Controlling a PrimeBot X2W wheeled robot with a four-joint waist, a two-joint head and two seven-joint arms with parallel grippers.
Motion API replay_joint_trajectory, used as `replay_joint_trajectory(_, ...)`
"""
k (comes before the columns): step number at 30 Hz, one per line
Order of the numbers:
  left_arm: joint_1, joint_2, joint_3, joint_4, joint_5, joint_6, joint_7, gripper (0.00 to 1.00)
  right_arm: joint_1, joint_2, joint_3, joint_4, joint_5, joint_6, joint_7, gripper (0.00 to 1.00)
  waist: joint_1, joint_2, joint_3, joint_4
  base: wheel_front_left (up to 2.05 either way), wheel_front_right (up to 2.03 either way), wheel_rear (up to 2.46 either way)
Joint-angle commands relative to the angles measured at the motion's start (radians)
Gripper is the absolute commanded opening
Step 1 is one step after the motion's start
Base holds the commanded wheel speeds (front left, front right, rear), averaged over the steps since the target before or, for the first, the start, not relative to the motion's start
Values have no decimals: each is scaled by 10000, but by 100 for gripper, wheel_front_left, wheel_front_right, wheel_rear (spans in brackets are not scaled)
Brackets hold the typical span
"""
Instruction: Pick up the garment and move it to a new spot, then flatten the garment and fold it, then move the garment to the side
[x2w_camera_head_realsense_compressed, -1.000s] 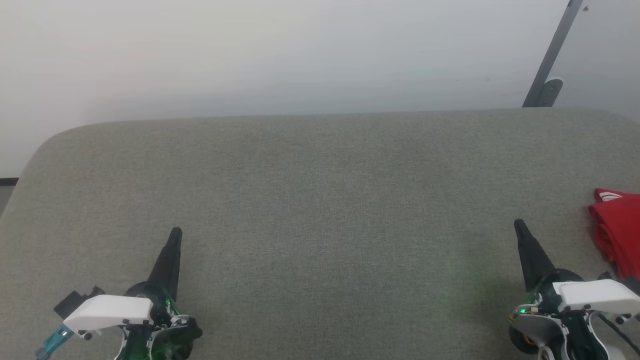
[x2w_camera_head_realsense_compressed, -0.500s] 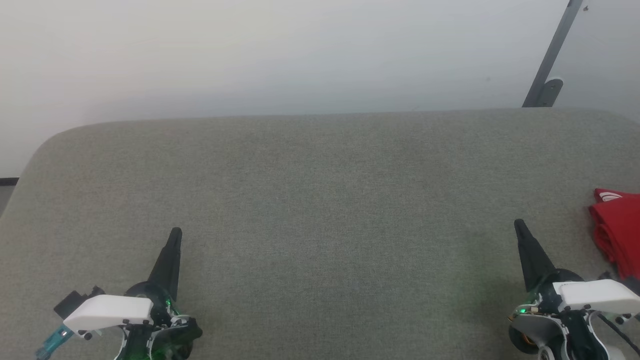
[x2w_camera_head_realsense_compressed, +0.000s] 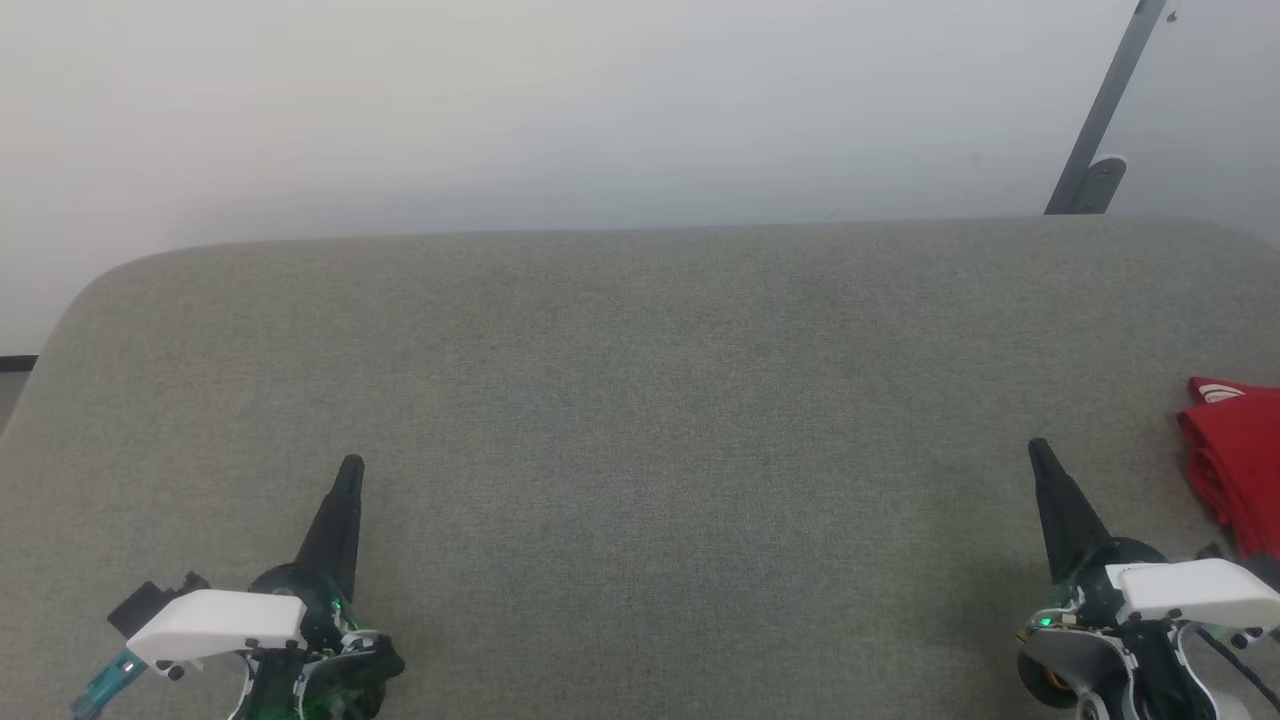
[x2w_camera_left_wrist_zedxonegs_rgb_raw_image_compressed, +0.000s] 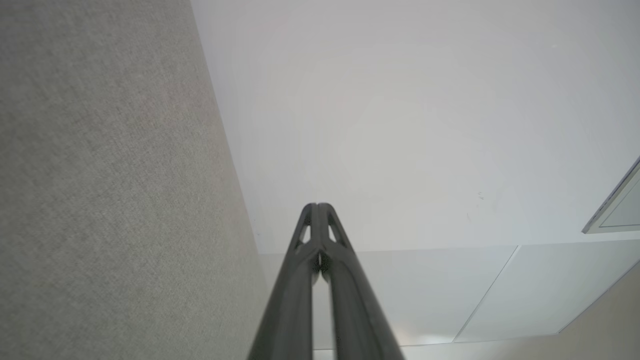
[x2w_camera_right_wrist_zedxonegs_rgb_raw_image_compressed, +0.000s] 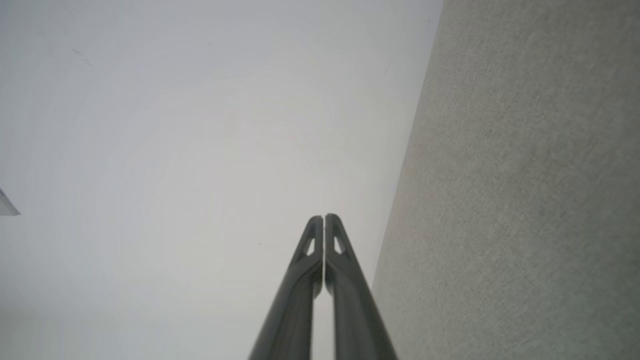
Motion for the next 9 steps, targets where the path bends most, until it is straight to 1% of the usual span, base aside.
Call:
replay_joint_trajectory(1, -105, -29, 39, -7, 23, -29, 34, 0, -60, 39, -11, 11, 12, 0, 35, 0, 0, 0, 0, 0, 0, 0, 0)
replay_joint_trajectory(9, -105, -29, 40, -7, 25, -29, 36, 0, -60, 38, -11, 10, 12, 0, 36, 0, 0, 0, 0, 0, 0, 0, 0)
